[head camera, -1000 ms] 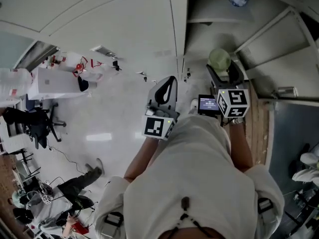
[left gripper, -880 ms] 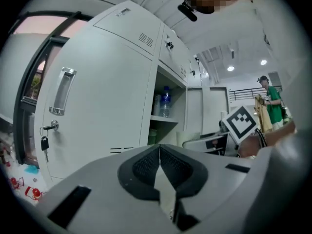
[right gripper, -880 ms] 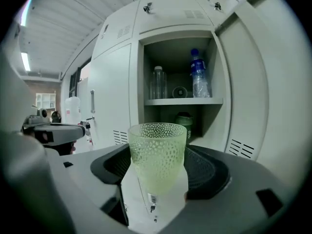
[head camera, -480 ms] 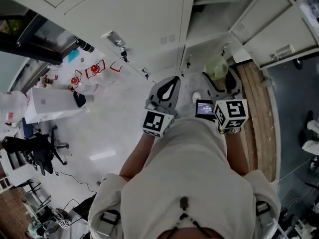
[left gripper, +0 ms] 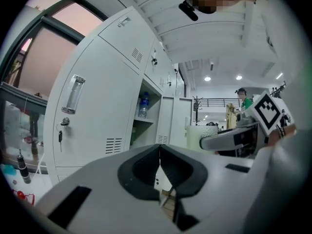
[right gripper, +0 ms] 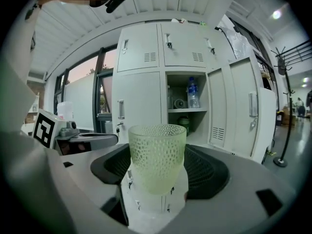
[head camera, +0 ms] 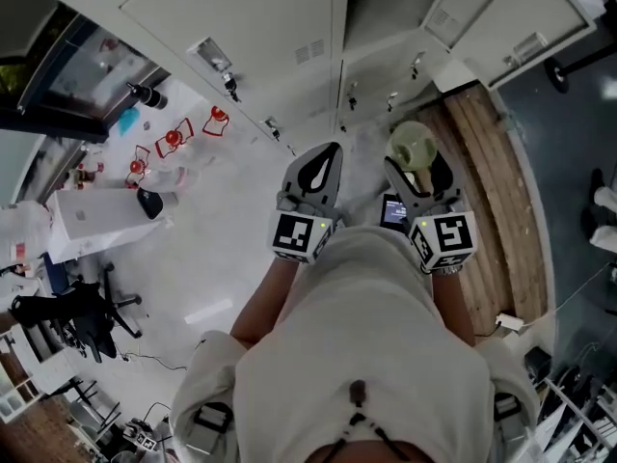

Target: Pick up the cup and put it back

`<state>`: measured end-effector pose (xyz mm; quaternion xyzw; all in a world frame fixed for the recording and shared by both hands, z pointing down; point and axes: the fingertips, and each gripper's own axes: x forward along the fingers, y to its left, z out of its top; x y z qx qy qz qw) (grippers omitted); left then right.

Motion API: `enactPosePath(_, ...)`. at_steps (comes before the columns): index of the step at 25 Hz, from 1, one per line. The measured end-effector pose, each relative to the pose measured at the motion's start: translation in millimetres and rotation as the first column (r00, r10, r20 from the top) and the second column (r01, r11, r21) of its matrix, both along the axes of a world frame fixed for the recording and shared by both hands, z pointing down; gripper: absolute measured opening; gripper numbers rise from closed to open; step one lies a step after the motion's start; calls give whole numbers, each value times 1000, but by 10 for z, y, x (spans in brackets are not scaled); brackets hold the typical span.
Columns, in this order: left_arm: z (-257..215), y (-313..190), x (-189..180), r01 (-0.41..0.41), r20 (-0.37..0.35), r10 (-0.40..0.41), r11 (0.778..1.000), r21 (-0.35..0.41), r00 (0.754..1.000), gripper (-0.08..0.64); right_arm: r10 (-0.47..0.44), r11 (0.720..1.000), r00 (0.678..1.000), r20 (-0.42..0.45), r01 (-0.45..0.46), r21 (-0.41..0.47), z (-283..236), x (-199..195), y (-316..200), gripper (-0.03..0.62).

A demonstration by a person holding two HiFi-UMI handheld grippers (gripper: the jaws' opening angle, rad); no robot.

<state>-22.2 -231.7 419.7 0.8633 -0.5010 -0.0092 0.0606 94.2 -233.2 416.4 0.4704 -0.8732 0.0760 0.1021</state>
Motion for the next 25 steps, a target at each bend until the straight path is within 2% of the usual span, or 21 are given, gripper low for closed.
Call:
enactPosePath(7, -103, 68, 257, -61, -27, 62, 997, 42, 998, 8, 38, 999, 999, 19, -39, 38, -93, 181, 328, 336)
enactPosePath(11, -82, 154, 488, -123, 1, 123, 991, 48, 992, 8, 51, 998, 999, 18, -51, 29, -98, 277, 446, 334)
enactPosePath(15, -115, 178, 595, -150, 37, 148, 987, 52, 988, 8, 49, 999, 999, 16, -49, 21, -75, 309, 468, 334)
enactPosePath(19, -109, 175, 569, -135, -10, 135, 990, 50, 991, 9, 39, 999, 999, 21, -40, 19, -39, 316, 455, 336)
enactPosePath(25, -74, 160, 501, -95, -4, 95, 995, 34, 995, 9, 13, 1000, 1000, 19, -13, 6, 8, 309, 413, 335)
